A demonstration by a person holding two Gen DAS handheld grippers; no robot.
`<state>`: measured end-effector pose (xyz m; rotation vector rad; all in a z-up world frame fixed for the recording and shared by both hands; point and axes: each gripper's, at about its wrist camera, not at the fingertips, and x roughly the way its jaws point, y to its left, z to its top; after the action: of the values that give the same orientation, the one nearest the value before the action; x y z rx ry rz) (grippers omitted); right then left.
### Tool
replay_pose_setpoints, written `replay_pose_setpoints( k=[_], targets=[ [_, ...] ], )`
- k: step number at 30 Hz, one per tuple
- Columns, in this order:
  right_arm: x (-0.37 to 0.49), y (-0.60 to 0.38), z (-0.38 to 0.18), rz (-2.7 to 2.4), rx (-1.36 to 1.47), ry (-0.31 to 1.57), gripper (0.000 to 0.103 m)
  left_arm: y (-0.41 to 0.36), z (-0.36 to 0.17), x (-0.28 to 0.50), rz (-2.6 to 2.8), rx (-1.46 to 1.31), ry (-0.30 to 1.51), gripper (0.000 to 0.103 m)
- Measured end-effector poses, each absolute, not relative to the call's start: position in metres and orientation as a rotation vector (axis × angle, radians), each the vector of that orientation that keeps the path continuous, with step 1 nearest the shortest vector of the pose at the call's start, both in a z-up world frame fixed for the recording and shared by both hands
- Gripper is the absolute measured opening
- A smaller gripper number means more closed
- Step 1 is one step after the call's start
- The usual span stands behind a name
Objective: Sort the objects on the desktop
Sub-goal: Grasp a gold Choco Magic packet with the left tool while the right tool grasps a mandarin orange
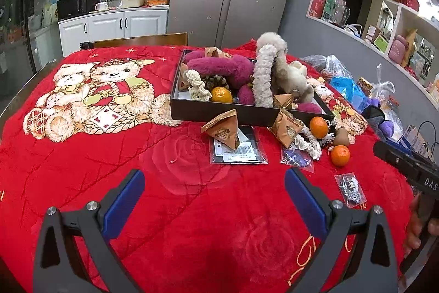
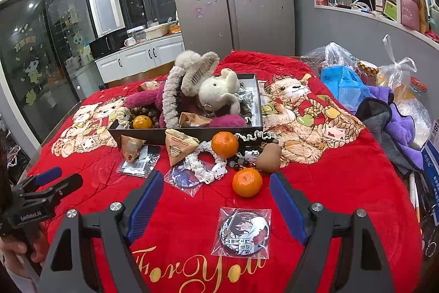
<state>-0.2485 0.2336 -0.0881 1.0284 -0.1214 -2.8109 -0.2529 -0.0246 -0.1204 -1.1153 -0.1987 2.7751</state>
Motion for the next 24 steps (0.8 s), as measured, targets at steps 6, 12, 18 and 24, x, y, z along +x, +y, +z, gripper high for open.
replay_pose_setpoints(
  k=[6,12,18,24],
  targets=[
    [-0.261,0.235,-0.101,-2.794,1.082,-0.128,0.082,-0.009,-0.121,-0.274,2.746,-1.137,-0.125,0.103],
    [-0.281,0.226,-0.103,-2.752,1.097,-0.120,0.082,0.006,-0.129,-0.302,2.725,-1.180,-0.044,0.103],
    [-0.305,0.210,-0.113,-2.667,1.130,-0.145,0.082,0.007,-0.142,-0.328,2.730,-1.222,0.023,0.102],
    [-0.325,0.203,-0.118,-2.646,1.144,-0.157,0.082,0.006,-0.155,-0.351,2.710,-1.254,0.051,0.102]
  ],
)
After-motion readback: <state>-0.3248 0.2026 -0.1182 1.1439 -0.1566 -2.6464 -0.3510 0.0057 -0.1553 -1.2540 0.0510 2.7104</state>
